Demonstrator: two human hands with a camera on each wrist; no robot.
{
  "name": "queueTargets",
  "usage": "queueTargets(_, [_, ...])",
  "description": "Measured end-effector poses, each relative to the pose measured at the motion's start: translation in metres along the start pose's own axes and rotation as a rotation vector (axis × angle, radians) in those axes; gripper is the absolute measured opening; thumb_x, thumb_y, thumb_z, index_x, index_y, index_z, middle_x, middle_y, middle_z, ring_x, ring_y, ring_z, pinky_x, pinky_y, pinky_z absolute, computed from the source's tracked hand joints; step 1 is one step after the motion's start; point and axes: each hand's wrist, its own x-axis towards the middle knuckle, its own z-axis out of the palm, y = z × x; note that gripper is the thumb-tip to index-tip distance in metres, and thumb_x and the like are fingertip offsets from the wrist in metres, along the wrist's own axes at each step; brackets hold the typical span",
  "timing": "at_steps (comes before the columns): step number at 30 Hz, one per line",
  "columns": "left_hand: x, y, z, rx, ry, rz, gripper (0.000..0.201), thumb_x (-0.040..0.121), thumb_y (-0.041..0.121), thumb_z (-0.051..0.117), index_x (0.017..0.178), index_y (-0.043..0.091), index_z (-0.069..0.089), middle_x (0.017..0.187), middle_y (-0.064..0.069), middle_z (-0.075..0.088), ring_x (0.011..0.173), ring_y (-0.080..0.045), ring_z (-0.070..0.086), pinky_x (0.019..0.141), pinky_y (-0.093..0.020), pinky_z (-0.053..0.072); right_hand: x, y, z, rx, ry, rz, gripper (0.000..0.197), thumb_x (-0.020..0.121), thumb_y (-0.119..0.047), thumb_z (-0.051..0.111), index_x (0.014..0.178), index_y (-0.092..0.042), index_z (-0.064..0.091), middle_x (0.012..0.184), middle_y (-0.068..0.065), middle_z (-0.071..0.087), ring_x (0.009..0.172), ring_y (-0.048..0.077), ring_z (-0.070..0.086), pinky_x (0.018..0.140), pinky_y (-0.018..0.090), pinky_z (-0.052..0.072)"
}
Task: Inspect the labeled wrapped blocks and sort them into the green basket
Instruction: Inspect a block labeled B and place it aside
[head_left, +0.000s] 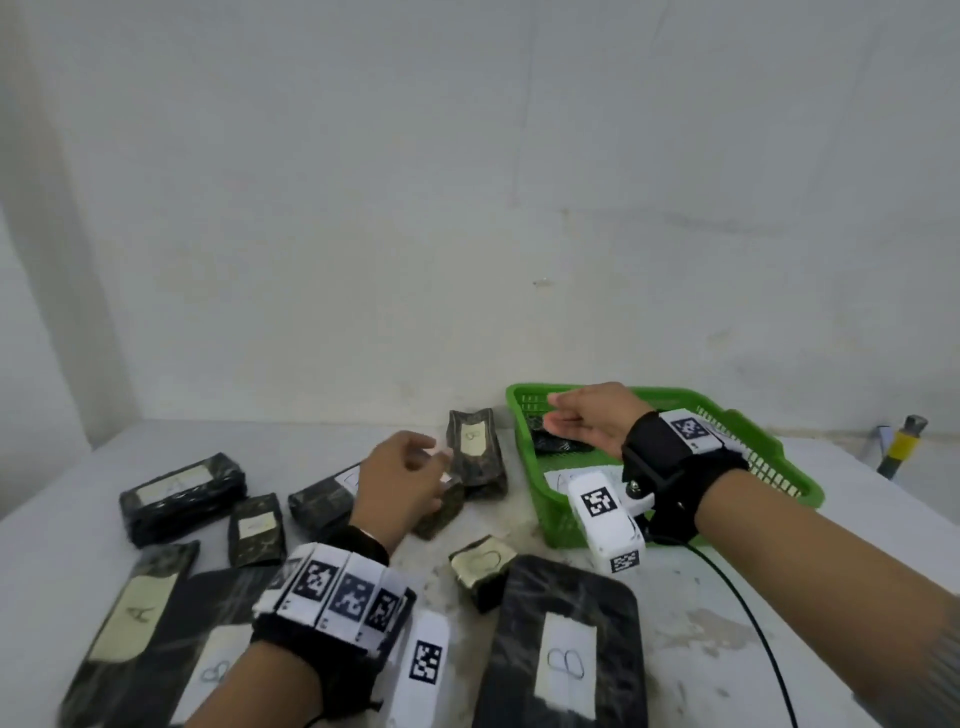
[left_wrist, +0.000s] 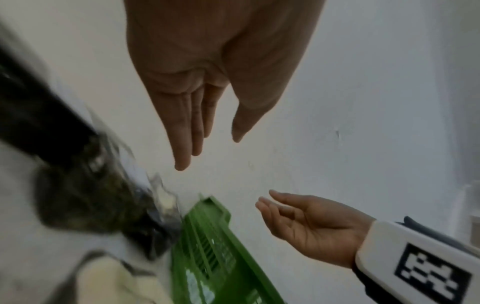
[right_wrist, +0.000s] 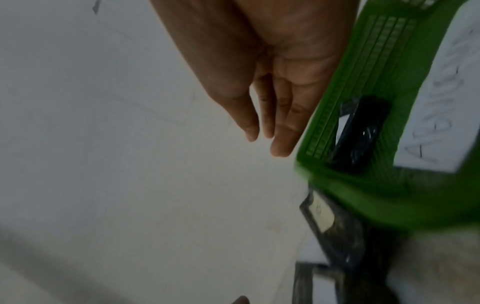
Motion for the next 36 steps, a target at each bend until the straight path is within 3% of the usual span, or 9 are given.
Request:
queueTargets(4, [-0.026, -0.002, -0.056, 0.053, 0.090, 0.083, 0.003, 0.091, 0.015, 0.066, 0.093, 0.013, 0.063, 0.093, -0.018, 0.066, 0.088, -0.035, 0.069, 0.065, -0.038, 0.058, 0.004, 0.017, 0.051, -0.007, -0.039, 0.027, 0.010, 0.096, 0.000, 0.056, 0.104, 0.006, 0.056, 0.090, 0.014, 0.055, 0.076, 0.019, 0.055, 0.084, 0.035, 0.054])
queueTargets(7, [-0.040, -0.005, -0.084, 0.060, 0.120, 0.106, 0.005, 0.092, 0.015, 0.065, 0.096, 0.013, 0.062, 0.089, -0.016, 0.066, 0.087, -0.034, 0.068, 0.069, -0.040, 0.059, 0.015, 0.029, 0.083, -0.260, -0.031, -0.010, 0.012, 0.098, -0.004, 0.055, 0.091, 0.003, 0.061, 0.088, 0.010, 0.057, 0.077, 0.023, 0.052, 0.087, 0.037, 0.050])
queueTargets(10, [-0.048, -0.010, -0.104, 0.075, 0.125, 0.106, 0.004, 0.091, 0.014, 0.065, 0.095, 0.014, 0.062, 0.085, -0.012, 0.067, 0.083, -0.036, 0.069, 0.069, -0.045, 0.060, 0.038, 0.049, 0.097, -0.763, 0.007, -0.057, 0.034, 0.101, -0.021, 0.049, 0.120, 0.003, 0.061, 0.121, 0.014, 0.061, 0.108, 0.032, 0.060, 0.102, 0.040, 0.046])
queueTargets(14, [-0.046, -0.020, -0.125, 0.076, 0.125, 0.068, 0.004, 0.091, 0.018, 0.066, 0.092, 0.019, 0.063, 0.087, -0.009, 0.068, 0.083, -0.031, 0.070, 0.074, -0.049, 0.060, 0.076, 0.080, 0.101, -1.272, -0.038, -0.079, 0.039, 0.103, -0.016, 0.038, 0.130, 0.006, 0.055, 0.137, 0.023, 0.055, 0.125, 0.037, 0.055, 0.106, 0.044, 0.043])
queueTargets(21, [-0.037, -0.034, -0.139, -0.018, 0.129, 0.044, 0.003, 0.091, 0.015, 0.067, 0.094, 0.017, 0.066, 0.083, -0.007, 0.069, 0.078, -0.028, 0.070, 0.077, -0.045, 0.060, 0.015, 0.061, 0.121, -1.590, -0.126, -0.064, 0.027, 0.097, -0.018, 0.051, 0.114, -0.001, 0.062, 0.116, 0.020, 0.066, 0.107, 0.033, 0.064, 0.096, 0.040, 0.051])
queueTargets(26, [-0.037, -0.032, -0.137, -0.050, 0.100, 0.033, 0.002, 0.092, 0.014, 0.065, 0.093, 0.016, 0.066, 0.084, -0.010, 0.071, 0.077, -0.022, 0.072, 0.076, -0.043, 0.060, 0.039, 0.074, 0.118, -1.484, -0.107, 0.031, 0.025, 0.093, -0.019, 0.054, 0.107, -0.003, 0.065, 0.111, 0.019, 0.067, 0.093, 0.030, 0.063, 0.090, 0.036, 0.053])
queueTargets(30, [-0.040, -0.029, -0.137, -0.053, 0.092, 0.022, 0.002, 0.092, 0.014, 0.065, 0.092, 0.016, 0.066, 0.089, -0.013, 0.072, 0.073, -0.017, 0.072, 0.072, -0.038, 0.060, 0.092, 0.082, 0.106, -1.317, -0.006, -0.031, 0.031, 0.095, -0.025, 0.051, 0.110, -0.003, 0.066, 0.117, 0.019, 0.069, 0.102, 0.033, 0.067, 0.091, 0.037, 0.055])
queueTargets(34, [-0.046, -0.021, -0.131, -0.086, 0.056, -0.014, 0.002, 0.093, 0.013, 0.063, 0.092, 0.013, 0.065, 0.091, -0.014, 0.070, 0.075, -0.019, 0.070, 0.062, -0.025, 0.056, 0.022, 0.047, 0.119, -0.670, -0.043, -0.012, 0.031, 0.100, -0.010, 0.049, 0.128, 0.002, 0.053, 0.138, 0.019, 0.053, 0.113, 0.030, 0.058, 0.074, 0.024, 0.055])
queueTargets(36, [-0.050, -0.020, -0.129, -0.086, 0.032, -0.023, 0.002, 0.094, 0.012, 0.063, 0.092, 0.013, 0.064, 0.091, -0.014, 0.070, 0.075, -0.018, 0.069, 0.059, -0.021, 0.054, 0.002, 0.039, 0.118, -0.356, 0.011, -0.021, 0.009, 0.099, -0.001, 0.049, 0.101, -0.005, 0.057, 0.130, 0.023, 0.051, 0.104, 0.026, 0.053, 0.077, 0.028, 0.053])
